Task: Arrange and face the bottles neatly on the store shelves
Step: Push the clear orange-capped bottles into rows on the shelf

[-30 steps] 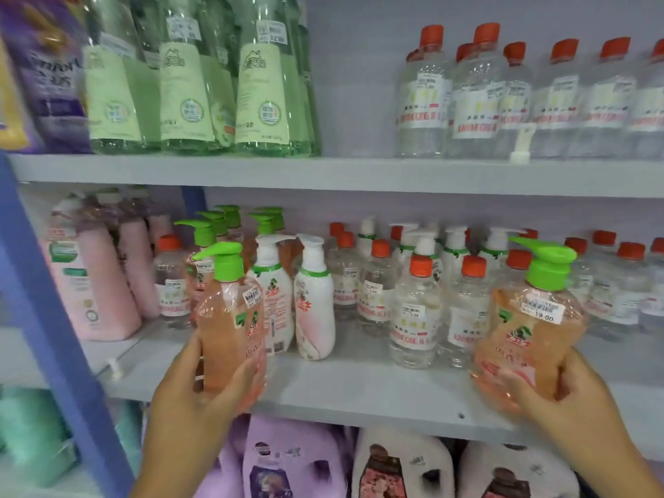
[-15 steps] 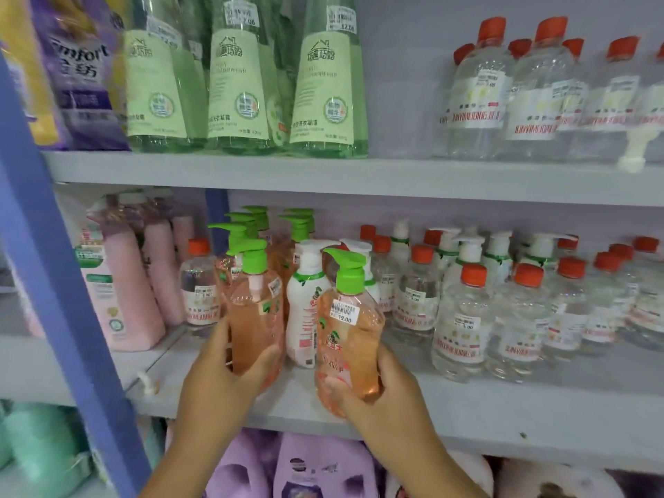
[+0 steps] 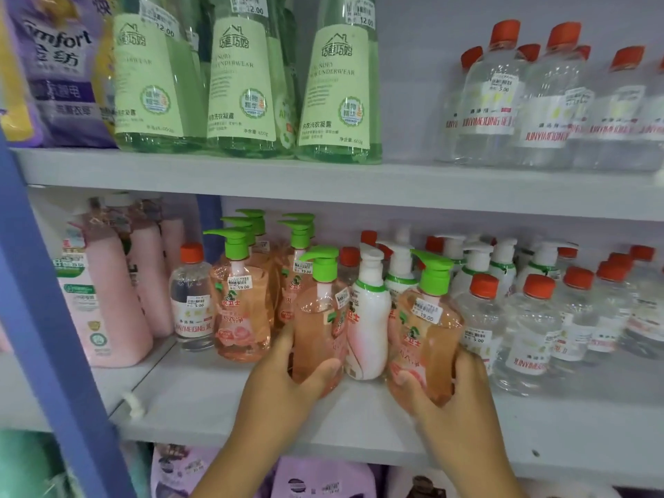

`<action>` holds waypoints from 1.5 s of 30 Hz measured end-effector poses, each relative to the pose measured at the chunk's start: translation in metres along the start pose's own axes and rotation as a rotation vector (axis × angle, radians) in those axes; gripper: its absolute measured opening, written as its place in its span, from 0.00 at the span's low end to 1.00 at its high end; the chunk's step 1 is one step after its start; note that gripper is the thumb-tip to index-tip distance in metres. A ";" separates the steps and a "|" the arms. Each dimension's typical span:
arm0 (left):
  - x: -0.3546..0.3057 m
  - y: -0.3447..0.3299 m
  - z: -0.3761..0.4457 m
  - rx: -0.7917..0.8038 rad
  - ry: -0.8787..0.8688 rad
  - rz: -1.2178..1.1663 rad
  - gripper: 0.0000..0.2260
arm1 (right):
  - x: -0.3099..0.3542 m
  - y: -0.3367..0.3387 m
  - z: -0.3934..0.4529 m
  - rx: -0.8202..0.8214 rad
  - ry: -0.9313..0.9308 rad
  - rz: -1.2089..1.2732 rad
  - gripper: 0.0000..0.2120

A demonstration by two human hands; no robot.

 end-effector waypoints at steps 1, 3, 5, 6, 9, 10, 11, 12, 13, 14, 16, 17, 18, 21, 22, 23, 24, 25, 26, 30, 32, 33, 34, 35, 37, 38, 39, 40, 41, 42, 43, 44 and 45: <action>-0.002 -0.002 0.001 -0.004 -0.003 0.000 0.27 | -0.001 0.003 -0.001 -0.007 0.002 0.023 0.30; -0.005 -0.004 0.001 -0.036 -0.005 0.010 0.26 | -0.004 0.008 -0.002 -0.003 0.026 0.029 0.32; -0.007 -0.006 -0.002 -0.041 0.002 -0.014 0.26 | -0.008 0.014 -0.004 0.021 0.031 -0.006 0.31; -0.008 -0.007 -0.005 -0.029 0.015 -0.032 0.27 | -0.010 0.017 -0.005 0.034 0.025 -0.017 0.31; -0.010 -0.009 -0.006 0.024 0.051 -0.070 0.28 | -0.016 0.026 -0.004 0.032 0.024 -0.047 0.32; -0.011 -0.011 -0.007 0.037 0.057 -0.082 0.26 | -0.015 0.028 -0.003 0.031 0.027 -0.069 0.32; -0.014 -0.013 -0.009 0.051 0.054 -0.101 0.24 | -0.015 0.030 -0.003 0.038 0.025 -0.099 0.32; -0.015 -0.016 -0.012 0.063 0.056 -0.123 0.23 | -0.015 0.031 -0.003 0.042 0.015 -0.129 0.32; -0.017 -0.020 -0.017 0.081 0.064 -0.149 0.23 | -0.015 0.032 -0.003 0.047 0.006 -0.157 0.33; -0.019 -0.026 -0.022 0.107 0.070 -0.174 0.23 | -0.014 0.033 -0.002 0.051 -0.002 -0.179 0.34; -0.024 -0.037 -0.030 0.165 0.066 -0.205 0.23 | -0.009 0.032 0.000 0.068 0.002 -0.193 0.35; -0.028 -0.044 -0.032 0.196 0.061 -0.205 0.23 | -0.007 0.030 0.001 0.080 0.013 -0.175 0.36; -0.031 -0.051 -0.034 0.220 0.062 -0.196 0.23 | -0.007 0.030 0.002 0.094 0.025 -0.149 0.36; -0.038 -0.075 -0.037 0.254 0.063 -0.157 0.21 | -0.012 0.035 -0.005 0.095 0.054 -0.016 0.33; -0.042 -0.080 -0.037 0.242 0.046 -0.133 0.20 | -0.013 0.040 -0.010 0.068 0.071 0.038 0.31; -0.045 -0.084 -0.036 0.213 0.022 -0.069 0.18 | -0.013 0.046 -0.016 0.035 0.096 0.091 0.27; -0.049 -0.084 -0.035 0.175 0.007 0.051 0.16 | -0.011 0.051 -0.021 0.014 0.129 0.136 0.24; -0.053 -0.082 -0.034 0.135 -0.010 0.212 0.17 | -0.007 0.055 -0.025 0.008 0.161 0.165 0.22; -0.058 -0.081 -0.034 0.102 -0.026 0.368 0.18 | -0.003 0.058 -0.027 0.013 0.187 0.185 0.22; -0.064 -0.075 -0.029 0.185 -0.014 0.629 0.25 | 0.015 0.059 -0.026 0.079 0.239 0.198 0.19; -0.059 -0.048 -0.025 0.165 -0.045 0.548 0.30 | 0.019 0.057 -0.027 0.068 0.238 0.212 0.19; -0.056 -0.021 -0.022 0.059 -0.054 0.447 0.30 | 0.024 0.056 -0.030 0.050 0.248 0.215 0.19; -0.048 0.012 -0.020 -0.106 -0.066 0.350 0.27 | 0.030 0.055 -0.034 0.023 0.268 0.219 0.18; -0.043 0.046 -0.022 -0.297 -0.071 0.297 0.24 | 0.036 0.053 -0.039 -0.009 0.292 0.230 0.18; -0.026 0.093 -0.024 -0.570 -0.005 0.272 0.22 | 0.053 0.044 -0.047 -0.053 0.328 0.266 0.19; -0.017 0.104 -0.019 -0.595 0.029 0.257 0.26 | 0.063 0.036 -0.048 -0.054 0.341 0.274 0.19; -0.010 0.108 -0.010 -0.568 0.041 0.234 0.32 | 0.076 0.027 -0.049 -0.044 0.359 0.268 0.19; -0.006 0.107 -0.002 -0.529 0.033 0.220 0.38 | 0.092 0.016 -0.048 -0.025 0.382 0.253 0.18; -0.005 0.106 0.006 -0.506 0.028 0.242 0.43 | 0.108 0.005 -0.046 0.004 0.406 0.230 0.16; -0.005 0.106 0.013 -0.506 0.024 0.302 0.47 | 0.123 -0.008 -0.040 0.046 0.418 0.215 0.14; -0.004 0.106 0.020 -0.514 0.035 0.375 0.49 | 0.138 -0.020 -0.032 0.096 0.411 0.203 0.14; -0.003 0.106 0.028 -0.518 0.053 0.425 0.50 | 0.152 -0.031 -0.021 0.137 0.390 0.198 0.14; -0.002 0.107 0.032 -0.523 0.067 0.439 0.48 | 0.163 -0.041 -0.007 0.159 0.358 0.197 0.13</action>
Point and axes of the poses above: each hand's wrist, its own z-axis towards the middle knuckle, its own y-axis out of the back of the hand, x = y × z, the point moved 9 cm from there along z, towards the middle knuckle, and after that the axes turned 14 degrees about x, right-handed, at the moved point
